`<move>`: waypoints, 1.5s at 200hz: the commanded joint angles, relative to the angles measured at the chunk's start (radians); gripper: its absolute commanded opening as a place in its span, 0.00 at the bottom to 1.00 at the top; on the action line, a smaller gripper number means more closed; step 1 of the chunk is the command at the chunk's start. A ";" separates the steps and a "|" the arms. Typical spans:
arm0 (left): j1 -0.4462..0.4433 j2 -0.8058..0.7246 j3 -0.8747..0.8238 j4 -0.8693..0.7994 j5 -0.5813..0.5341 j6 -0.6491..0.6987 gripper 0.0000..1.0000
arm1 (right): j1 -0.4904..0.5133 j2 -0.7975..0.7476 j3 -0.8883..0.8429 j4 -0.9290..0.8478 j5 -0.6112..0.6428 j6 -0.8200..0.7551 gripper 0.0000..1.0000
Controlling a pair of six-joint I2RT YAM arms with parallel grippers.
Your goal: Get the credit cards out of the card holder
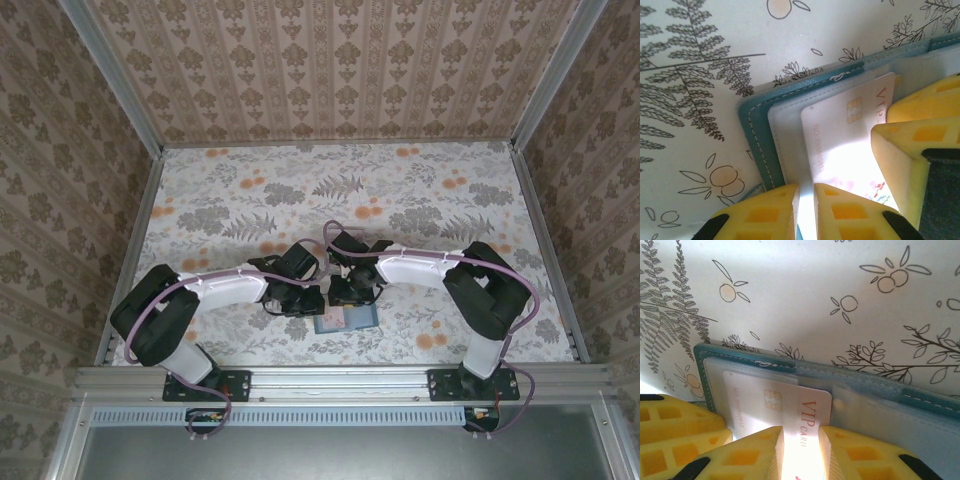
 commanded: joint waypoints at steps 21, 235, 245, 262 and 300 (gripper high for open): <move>0.006 0.005 0.000 -0.079 -0.040 0.023 0.19 | 0.007 -0.033 0.010 -0.109 0.072 -0.022 0.29; -0.019 0.113 0.089 -0.115 -0.030 0.049 0.07 | -0.015 -0.066 -0.107 0.130 -0.122 0.065 0.26; -0.020 0.114 0.087 -0.115 -0.030 0.050 0.07 | -0.018 -0.080 -0.112 0.134 -0.124 0.070 0.26; -0.020 0.116 0.082 -0.116 -0.030 0.050 0.06 | -0.024 -0.107 -0.121 0.140 -0.134 0.080 0.25; -0.020 0.117 0.087 -0.131 -0.038 0.051 0.07 | -0.039 -0.147 -0.141 0.148 -0.139 0.087 0.19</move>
